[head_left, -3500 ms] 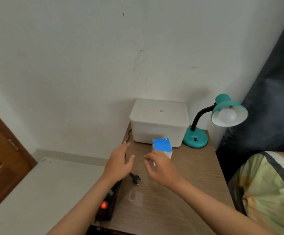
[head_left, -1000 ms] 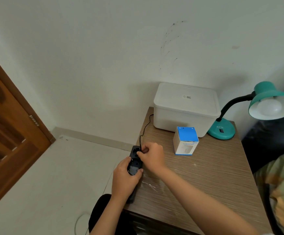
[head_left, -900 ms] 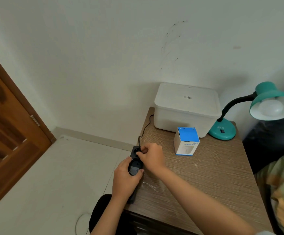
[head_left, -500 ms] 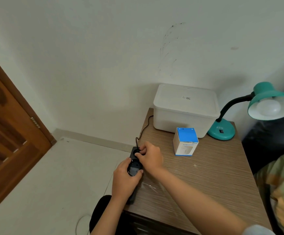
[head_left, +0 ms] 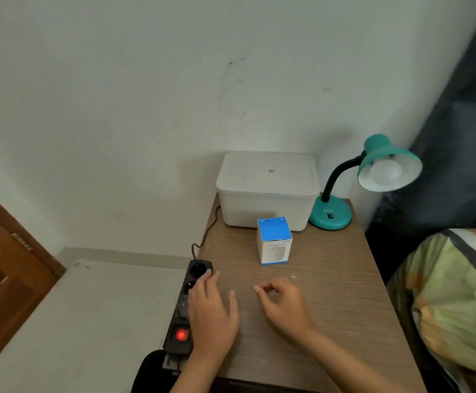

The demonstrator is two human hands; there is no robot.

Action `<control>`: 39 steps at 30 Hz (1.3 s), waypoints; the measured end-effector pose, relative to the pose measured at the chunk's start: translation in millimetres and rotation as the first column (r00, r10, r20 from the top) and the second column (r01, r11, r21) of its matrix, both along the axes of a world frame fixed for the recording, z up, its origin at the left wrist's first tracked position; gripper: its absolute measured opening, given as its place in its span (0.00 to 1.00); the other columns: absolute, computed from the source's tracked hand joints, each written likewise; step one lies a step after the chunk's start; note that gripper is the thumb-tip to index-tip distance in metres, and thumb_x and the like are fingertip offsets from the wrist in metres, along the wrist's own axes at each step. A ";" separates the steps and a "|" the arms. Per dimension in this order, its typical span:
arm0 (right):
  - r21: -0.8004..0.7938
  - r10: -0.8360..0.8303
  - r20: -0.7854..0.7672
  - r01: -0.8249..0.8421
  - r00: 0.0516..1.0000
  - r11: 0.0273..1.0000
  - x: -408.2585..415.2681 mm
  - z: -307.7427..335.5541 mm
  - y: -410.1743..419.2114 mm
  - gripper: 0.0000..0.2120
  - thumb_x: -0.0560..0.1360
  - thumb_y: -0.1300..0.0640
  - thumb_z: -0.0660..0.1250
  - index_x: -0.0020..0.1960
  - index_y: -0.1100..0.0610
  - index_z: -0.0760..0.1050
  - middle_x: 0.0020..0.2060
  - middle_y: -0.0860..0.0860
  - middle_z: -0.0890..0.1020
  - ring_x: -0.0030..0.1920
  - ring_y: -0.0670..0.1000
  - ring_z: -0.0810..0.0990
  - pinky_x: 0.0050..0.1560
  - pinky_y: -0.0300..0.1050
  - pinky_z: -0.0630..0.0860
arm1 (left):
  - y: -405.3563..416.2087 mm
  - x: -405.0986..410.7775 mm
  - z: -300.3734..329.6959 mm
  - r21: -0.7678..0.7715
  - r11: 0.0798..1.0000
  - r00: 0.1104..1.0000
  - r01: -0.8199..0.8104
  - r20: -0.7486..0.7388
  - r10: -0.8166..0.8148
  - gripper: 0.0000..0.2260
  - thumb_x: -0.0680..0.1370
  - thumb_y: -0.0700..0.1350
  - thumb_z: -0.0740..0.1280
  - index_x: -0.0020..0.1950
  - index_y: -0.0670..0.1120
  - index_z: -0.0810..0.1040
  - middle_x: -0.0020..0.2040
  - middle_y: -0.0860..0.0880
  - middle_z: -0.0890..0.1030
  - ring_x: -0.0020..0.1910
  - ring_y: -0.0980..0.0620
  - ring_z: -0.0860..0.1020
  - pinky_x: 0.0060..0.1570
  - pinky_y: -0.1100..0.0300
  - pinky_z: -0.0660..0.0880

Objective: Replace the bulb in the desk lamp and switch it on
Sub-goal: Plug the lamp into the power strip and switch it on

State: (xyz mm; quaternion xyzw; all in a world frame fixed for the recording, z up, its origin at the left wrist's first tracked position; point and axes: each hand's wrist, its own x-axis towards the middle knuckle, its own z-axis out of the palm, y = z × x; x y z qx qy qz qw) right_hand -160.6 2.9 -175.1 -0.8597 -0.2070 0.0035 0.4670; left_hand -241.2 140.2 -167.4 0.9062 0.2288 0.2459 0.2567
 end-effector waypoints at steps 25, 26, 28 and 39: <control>-0.134 -0.348 0.072 0.355 0.935 0.925 190.2 2.3 -114.1 0.20 0.76 0.58 0.65 0.66 0.61 0.69 0.62 0.58 0.76 0.64 0.56 0.73 0.65 0.44 0.68 | -130.1 177.7 -42.8 0.067 0.775 0.731 0.628 -0.393 -0.558 0.29 0.74 0.63 0.53 0.72 0.52 0.59 0.77 0.52 0.51 0.76 0.52 0.48 0.72 0.48 0.45; -0.139 -0.341 0.076 0.348 0.937 0.927 196.6 1.3 -112.4 0.21 0.76 0.57 0.65 0.67 0.61 0.69 0.64 0.57 0.75 0.66 0.56 0.71 0.66 0.45 0.66 | -130.6 178.4 -42.5 0.062 0.780 0.734 0.623 -0.391 -0.555 0.29 0.74 0.63 0.54 0.71 0.52 0.59 0.77 0.52 0.51 0.76 0.53 0.49 0.72 0.48 0.46; -0.120 -0.331 0.076 0.338 0.941 0.933 208.3 -2.7 -109.2 0.22 0.76 0.56 0.66 0.68 0.59 0.68 0.67 0.57 0.73 0.70 0.55 0.68 0.70 0.48 0.63 | -131.1 179.1 -41.8 0.053 0.786 0.738 0.616 -0.387 -0.552 0.29 0.73 0.64 0.54 0.71 0.53 0.60 0.77 0.52 0.52 0.75 0.53 0.49 0.72 0.48 0.46; -0.075 -0.328 0.061 0.332 0.943 0.940 224.3 -32.5 -105.0 0.16 0.76 0.58 0.66 0.63 0.58 0.75 0.70 0.57 0.70 0.74 0.55 0.62 0.73 0.47 0.57 | -131.1 178.9 -41.2 0.033 0.793 0.740 0.608 -0.384 -0.552 0.29 0.73 0.63 0.55 0.71 0.53 0.60 0.77 0.53 0.52 0.75 0.53 0.51 0.72 0.49 0.47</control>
